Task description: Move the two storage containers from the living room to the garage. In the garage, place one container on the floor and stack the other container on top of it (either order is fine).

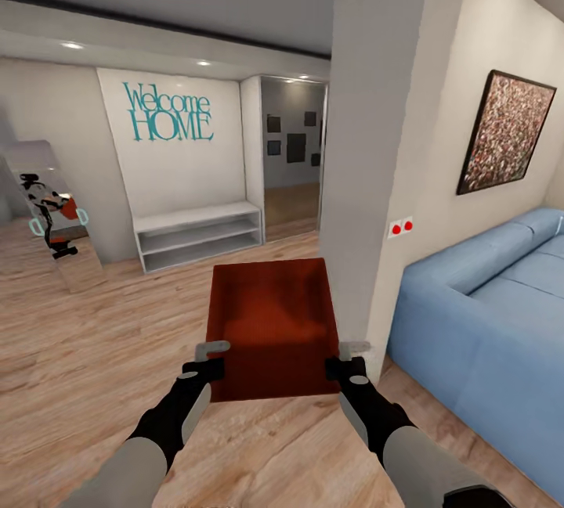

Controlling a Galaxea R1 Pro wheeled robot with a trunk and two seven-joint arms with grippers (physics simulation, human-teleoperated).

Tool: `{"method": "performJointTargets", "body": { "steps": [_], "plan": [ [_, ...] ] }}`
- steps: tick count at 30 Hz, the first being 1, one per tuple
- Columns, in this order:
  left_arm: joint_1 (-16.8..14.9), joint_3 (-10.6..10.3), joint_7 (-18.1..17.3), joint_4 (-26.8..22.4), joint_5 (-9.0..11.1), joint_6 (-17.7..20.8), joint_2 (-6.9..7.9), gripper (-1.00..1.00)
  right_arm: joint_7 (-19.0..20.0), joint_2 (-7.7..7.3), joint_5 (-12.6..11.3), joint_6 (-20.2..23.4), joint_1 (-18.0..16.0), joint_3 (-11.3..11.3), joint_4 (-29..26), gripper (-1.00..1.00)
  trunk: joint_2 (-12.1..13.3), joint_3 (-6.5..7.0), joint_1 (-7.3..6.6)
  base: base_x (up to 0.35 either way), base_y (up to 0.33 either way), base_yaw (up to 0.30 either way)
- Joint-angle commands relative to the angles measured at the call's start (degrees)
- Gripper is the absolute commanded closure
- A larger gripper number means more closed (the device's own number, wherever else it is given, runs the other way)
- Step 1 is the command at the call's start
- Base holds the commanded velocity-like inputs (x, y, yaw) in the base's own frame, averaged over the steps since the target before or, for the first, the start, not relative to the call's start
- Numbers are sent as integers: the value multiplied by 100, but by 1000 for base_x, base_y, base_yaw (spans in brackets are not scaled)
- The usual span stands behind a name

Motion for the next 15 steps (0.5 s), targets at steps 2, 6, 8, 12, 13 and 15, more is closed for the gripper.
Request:
{"method": "performJointTargets", "body": {
  "steps": [2,6,8,12,13,15],
  "plan": [
    [-4,25,154,-9,-21,44,26,100,-160,-15,87,23,-8,-313,-20,100,-11,-7,3,0,0,268],
    [-2,25,155,-9,-21,44,26,100,-160,-15,87,21,-8,-313,-20,100,-11,2,3,0,0,268],
    [-1,25,157,-9,-21,44,26,100,-160,-15,87,23,-8,-313,-20,100,-11,6,3,0,0,268],
    [-1,25,157,-9,-21,44,26,100,-160,-15,87,24,-8,-313,-20,100,-11,15,3,0,0,268],
    [-1,25,157,-9,-21,44,26,100,-160,-15,87,22,-8,-313,-20,100,-11,18,3,0,0,268],
    [-2,25,157,-13,-21,44,26,100,-160,-15,87,24,-8,-313,-20,100,-11,22,3,0,0,268]
  ]
}}
